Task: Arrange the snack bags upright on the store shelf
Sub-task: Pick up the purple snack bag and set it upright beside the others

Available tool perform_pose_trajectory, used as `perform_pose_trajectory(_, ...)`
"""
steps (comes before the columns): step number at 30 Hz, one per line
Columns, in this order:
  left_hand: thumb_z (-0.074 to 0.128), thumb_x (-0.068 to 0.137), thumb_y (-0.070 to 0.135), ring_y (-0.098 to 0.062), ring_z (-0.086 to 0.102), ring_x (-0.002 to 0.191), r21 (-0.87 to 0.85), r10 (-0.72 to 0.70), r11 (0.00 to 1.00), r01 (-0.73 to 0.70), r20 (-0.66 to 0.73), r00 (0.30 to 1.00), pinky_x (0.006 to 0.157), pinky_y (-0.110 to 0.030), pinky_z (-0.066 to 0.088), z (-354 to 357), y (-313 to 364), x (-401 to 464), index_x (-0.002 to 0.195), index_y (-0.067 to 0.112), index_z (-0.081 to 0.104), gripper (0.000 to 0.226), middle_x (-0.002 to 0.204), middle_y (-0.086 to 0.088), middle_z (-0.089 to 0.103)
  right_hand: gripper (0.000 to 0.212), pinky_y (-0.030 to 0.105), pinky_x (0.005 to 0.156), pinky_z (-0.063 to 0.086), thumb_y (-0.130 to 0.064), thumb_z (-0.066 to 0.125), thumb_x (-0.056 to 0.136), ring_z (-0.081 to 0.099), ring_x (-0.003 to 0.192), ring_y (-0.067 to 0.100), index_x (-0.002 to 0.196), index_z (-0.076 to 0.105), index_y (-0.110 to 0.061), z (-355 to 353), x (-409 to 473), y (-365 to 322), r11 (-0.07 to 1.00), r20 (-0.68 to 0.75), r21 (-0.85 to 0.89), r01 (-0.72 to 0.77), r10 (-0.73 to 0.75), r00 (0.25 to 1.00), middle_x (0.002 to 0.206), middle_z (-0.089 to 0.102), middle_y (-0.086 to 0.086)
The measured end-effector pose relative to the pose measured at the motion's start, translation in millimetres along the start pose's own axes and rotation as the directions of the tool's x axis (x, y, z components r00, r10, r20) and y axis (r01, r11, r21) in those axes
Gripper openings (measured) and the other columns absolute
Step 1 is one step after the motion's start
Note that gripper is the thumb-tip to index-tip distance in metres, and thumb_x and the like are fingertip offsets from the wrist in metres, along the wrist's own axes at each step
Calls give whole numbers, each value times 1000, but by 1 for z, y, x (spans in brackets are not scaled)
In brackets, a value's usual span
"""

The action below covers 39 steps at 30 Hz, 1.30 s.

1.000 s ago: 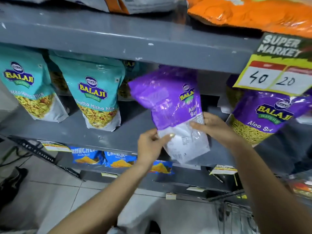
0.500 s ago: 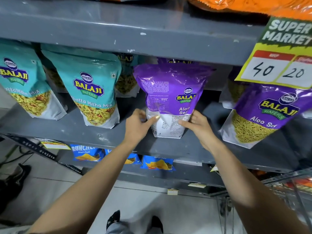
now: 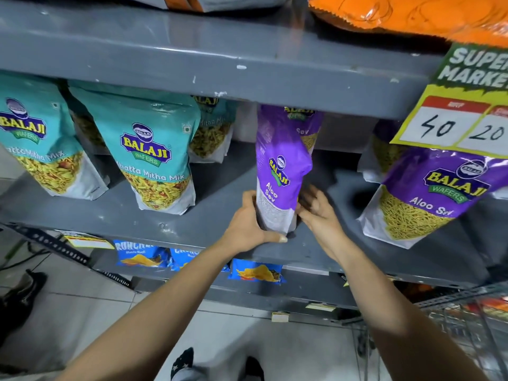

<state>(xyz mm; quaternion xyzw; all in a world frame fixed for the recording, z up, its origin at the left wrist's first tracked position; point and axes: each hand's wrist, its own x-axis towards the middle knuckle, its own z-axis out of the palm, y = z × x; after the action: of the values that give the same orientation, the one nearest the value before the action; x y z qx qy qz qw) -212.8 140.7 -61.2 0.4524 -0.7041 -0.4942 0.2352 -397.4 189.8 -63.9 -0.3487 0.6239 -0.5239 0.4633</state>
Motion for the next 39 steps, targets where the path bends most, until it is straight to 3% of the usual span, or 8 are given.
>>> perform_pose_trajectory(5,89,45,33,-10,40,112,129,63,990,-61,-11,998,86,-21,42,-5,4,14,121,21,46,88,114,3,46,82,19,82,55,-3,83,74,70,92,19,144,41,-18,-6,-6,-6,997,-29,-80,23,-25,999,103,71,8)
perform_pose_trajectory(9,71,54,11,-8,56,96,18,-51,999,50,92,994,72,-16,45,-25,2,22,122,18,51,71,105,4,58,89,19,84,53,0,86,68,63,108,21,145,42,-15,-19,4,-19,987,29,-159,36,-32,999,118,63,9)
perform_pose_trajectory(14,48,42,1,-14,43,59,-32,-185,981,190,112,976,51,-20,33,-37,14,35,60,14,46,22,58,-1,48,89,23,94,52,8,84,64,63,118,12,140,44,-15,-25,22,-41,995,212,-78,69,-51,976,128,66,2)
perform_pose_trajectory(24,76,72,2,-19,72,94,-529,99,846,-70,28,995,87,-39,59,-84,57,24,109,10,67,39,102,-5,77,14,30,90,57,-13,61,93,73,93,7,105,62,-20,-16,5,-91,964,73,178,200,-215,974,98,78,-10)
perform_pose_trajectory(30,72,81,5,-14,70,92,-573,165,754,-321,-309,937,89,-35,56,-86,82,24,118,-1,61,39,102,-5,75,32,32,91,57,-13,65,86,65,100,11,116,56,-14,-15,13,-126,906,-154,234,353,-324,933,107,68,0)
perform_pose_trajectory(33,87,66,15,-4,68,99,-449,69,881,-149,-189,980,84,-24,55,-73,42,20,128,9,51,72,115,-2,69,36,20,85,54,-7,72,86,69,96,1,114,57,-23,-22,7,-91,966,14,-54,252,-252,968,110,72,-9)
perform_pose_trajectory(36,92,60,25,-7,67,109,-213,-25,976,45,96,995,95,-36,55,-50,2,13,128,25,51,79,121,7,70,65,31,94,53,-3,84,72,69,102,10,128,53,-15,-22,3,-48,945,191,-318,75,-13,981,125,68,1)
perform_pose_trajectory(39,90,63,30,-5,67,104,-116,-64,991,71,66,996,94,-33,55,-30,-11,8,124,29,52,72,115,14,69,69,44,99,55,-9,87,70,72,98,13,129,53,-13,-18,-4,-21,931,188,-365,15,58,980,120,72,1)
